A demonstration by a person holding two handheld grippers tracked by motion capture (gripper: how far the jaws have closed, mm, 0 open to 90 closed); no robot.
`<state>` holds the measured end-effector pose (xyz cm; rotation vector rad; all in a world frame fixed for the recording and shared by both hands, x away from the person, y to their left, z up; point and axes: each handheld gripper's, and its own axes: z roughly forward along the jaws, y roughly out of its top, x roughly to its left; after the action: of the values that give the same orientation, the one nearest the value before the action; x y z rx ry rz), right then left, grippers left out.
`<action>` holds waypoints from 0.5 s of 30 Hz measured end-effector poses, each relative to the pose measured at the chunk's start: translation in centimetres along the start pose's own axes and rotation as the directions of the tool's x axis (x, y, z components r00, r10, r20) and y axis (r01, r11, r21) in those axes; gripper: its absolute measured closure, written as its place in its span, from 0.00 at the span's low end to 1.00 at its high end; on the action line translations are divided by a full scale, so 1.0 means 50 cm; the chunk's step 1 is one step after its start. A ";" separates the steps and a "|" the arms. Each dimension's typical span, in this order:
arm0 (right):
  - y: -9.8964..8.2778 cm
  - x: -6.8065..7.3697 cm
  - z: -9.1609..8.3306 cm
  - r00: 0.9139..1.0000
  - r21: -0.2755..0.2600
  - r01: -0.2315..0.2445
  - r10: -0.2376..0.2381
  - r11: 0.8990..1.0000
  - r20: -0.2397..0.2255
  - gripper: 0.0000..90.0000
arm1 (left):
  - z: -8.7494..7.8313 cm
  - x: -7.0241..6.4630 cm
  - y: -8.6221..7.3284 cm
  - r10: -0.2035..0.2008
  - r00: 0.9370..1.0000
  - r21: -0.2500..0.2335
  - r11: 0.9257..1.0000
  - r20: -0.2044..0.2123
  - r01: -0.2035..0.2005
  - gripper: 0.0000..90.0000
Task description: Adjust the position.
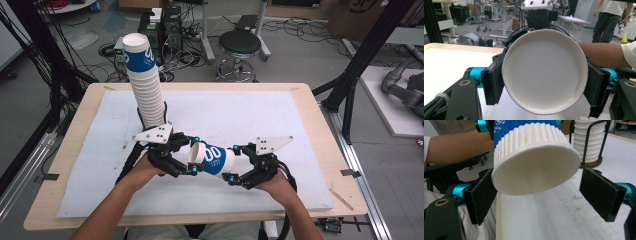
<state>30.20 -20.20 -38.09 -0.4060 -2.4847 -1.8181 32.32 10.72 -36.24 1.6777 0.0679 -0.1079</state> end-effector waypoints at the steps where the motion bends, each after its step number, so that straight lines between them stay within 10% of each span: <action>1: 0.000 0.000 0.000 1.000 0.000 0.000 0.000 1.000 0.000 0.17 | 0.001 0.000 0.000 -0.001 1.000 -0.002 1.000 0.008 0.001 0.33; 15: 0.002 0.006 0.005 0.999 -0.008 0.031 -0.031 0.999 -0.038 0.24 | 0.012 -0.002 -0.006 0.009 1.000 -0.018 1.000 0.025 -0.008 0.33</action>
<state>29.98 -19.87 -38.02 -0.3311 -2.4732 -1.8295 32.16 10.15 -36.59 1.6583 0.0432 -0.1214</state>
